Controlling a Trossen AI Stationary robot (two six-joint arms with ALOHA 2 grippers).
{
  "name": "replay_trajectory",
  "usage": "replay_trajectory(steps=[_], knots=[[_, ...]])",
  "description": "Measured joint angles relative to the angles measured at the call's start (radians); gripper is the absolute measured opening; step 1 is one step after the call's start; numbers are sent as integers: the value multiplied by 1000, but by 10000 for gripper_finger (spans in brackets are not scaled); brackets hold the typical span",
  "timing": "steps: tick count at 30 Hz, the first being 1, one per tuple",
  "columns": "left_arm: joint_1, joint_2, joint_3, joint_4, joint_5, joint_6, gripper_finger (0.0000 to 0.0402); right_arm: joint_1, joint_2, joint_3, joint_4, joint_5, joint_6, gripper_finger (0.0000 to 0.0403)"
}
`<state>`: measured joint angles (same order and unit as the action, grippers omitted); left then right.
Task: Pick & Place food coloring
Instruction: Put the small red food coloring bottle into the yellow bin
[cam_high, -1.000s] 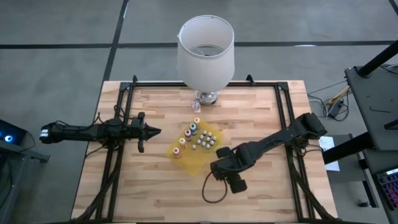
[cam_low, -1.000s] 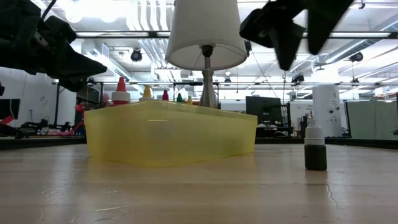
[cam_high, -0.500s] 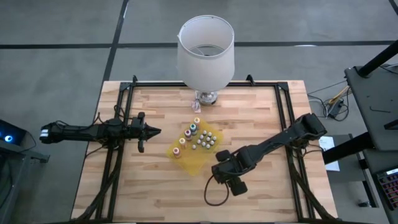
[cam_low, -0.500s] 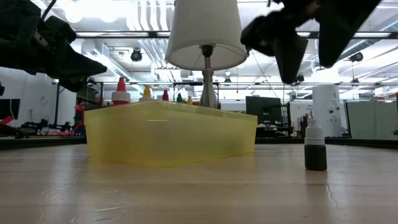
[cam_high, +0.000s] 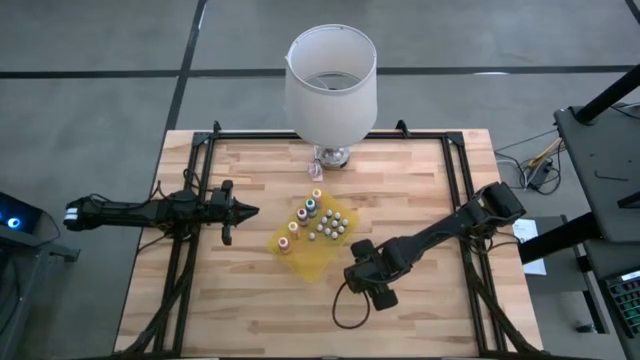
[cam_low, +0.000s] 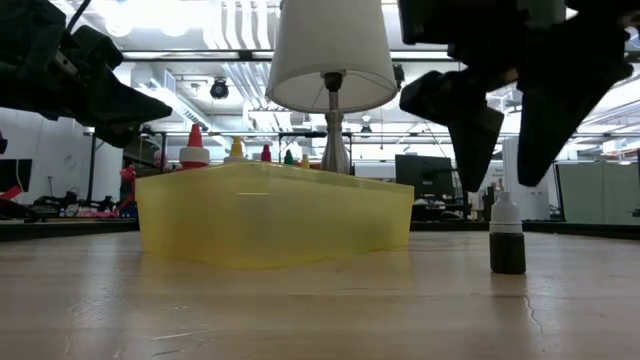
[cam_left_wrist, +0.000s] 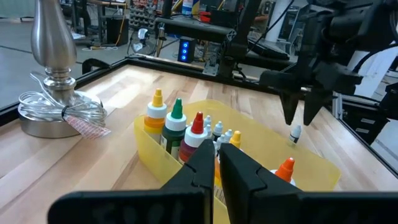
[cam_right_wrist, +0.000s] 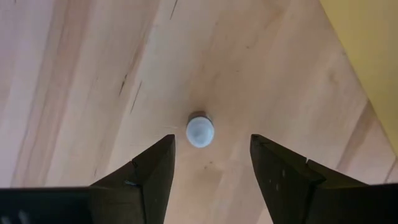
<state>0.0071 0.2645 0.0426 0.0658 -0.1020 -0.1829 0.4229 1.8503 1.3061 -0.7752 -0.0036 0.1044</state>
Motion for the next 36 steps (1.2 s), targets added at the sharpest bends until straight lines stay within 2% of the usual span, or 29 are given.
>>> replay_trajectory(steps=[13,28,32,36], knots=[[0,0,0,-1,0,0,0,0,67,-16,41,-1,0,201],[0,0,0,0,0,0,0,0,76,-14,50,-4,11,200],[0,0,0,0,0,0,0,0,76,-8,48,-26,26,186],[0,0,0,0,0,0,0,0,75,5,49,-35,27,155]])
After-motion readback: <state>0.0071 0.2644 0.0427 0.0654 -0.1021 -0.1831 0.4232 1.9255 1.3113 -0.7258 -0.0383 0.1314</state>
